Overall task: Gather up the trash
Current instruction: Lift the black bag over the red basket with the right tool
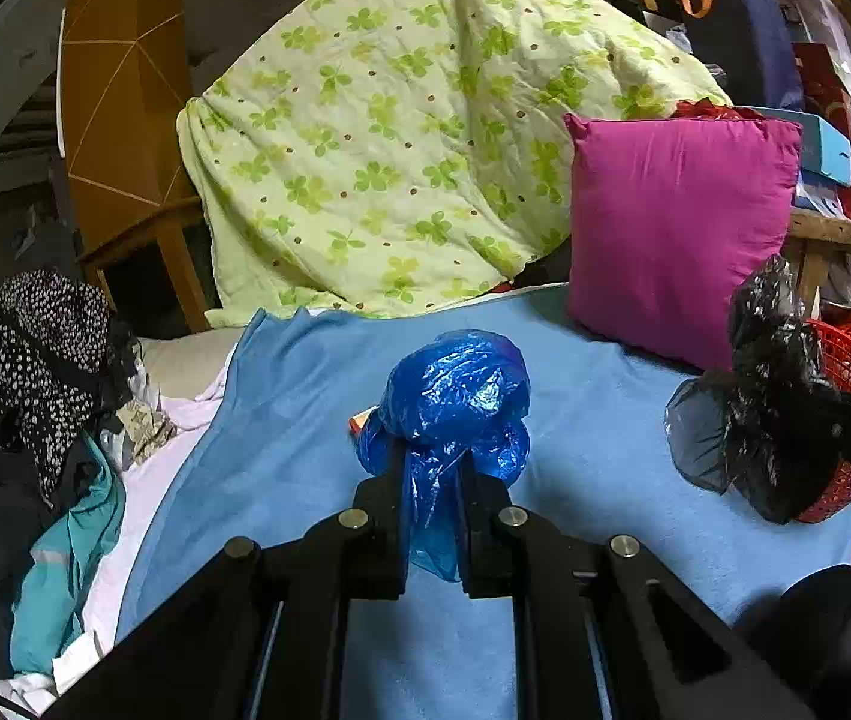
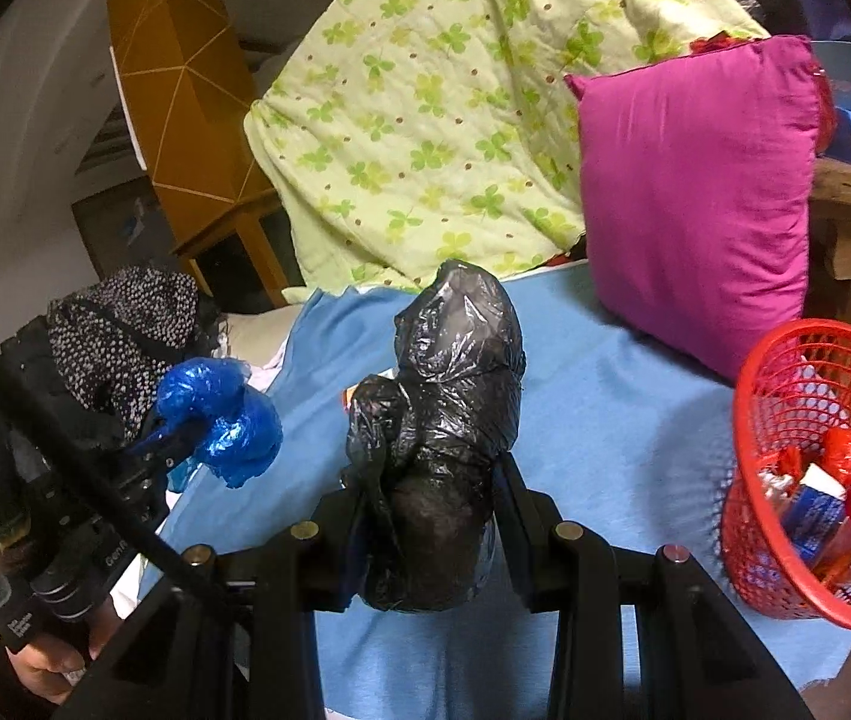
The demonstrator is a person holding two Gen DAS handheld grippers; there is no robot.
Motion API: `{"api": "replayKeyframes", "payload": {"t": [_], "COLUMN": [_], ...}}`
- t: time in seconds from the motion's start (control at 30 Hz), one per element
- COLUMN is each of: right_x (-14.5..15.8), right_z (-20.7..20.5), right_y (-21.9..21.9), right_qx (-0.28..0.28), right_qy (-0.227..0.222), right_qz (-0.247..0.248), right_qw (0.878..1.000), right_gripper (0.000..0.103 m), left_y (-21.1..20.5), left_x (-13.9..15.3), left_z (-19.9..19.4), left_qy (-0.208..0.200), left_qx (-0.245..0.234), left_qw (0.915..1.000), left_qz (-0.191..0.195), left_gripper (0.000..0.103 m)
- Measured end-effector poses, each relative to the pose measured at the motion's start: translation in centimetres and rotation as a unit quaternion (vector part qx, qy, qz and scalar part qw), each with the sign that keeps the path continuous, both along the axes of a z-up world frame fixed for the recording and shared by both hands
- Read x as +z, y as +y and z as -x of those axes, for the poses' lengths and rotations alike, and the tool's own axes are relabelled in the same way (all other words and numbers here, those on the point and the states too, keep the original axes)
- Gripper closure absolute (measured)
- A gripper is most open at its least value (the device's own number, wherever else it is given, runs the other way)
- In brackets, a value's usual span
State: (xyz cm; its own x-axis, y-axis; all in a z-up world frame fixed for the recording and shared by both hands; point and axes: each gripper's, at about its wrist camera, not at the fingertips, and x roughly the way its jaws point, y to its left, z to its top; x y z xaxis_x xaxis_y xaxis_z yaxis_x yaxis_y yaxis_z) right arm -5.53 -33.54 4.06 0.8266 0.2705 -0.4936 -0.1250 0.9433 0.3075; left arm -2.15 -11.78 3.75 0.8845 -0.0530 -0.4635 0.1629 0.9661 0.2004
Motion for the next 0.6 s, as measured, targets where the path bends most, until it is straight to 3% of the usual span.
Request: {"api": "replayKeyframes", "payload": {"t": [0.6], "right_x": [1.1], "right_z": [1.9], "right_y": [-3.8], "right_qx": [-0.043], "right_qy": [-0.015], "right_qz": [-0.014], "right_qw": [0.999], "right_gripper": [0.063], "left_y": [-3.7], "left_x": [0.9], "left_z": [0.9], "left_qy": [-0.003], "left_qx": [-0.031], "left_qw": [0.9993], "left_qz": [-0.018], "left_gripper": [0.09]}}
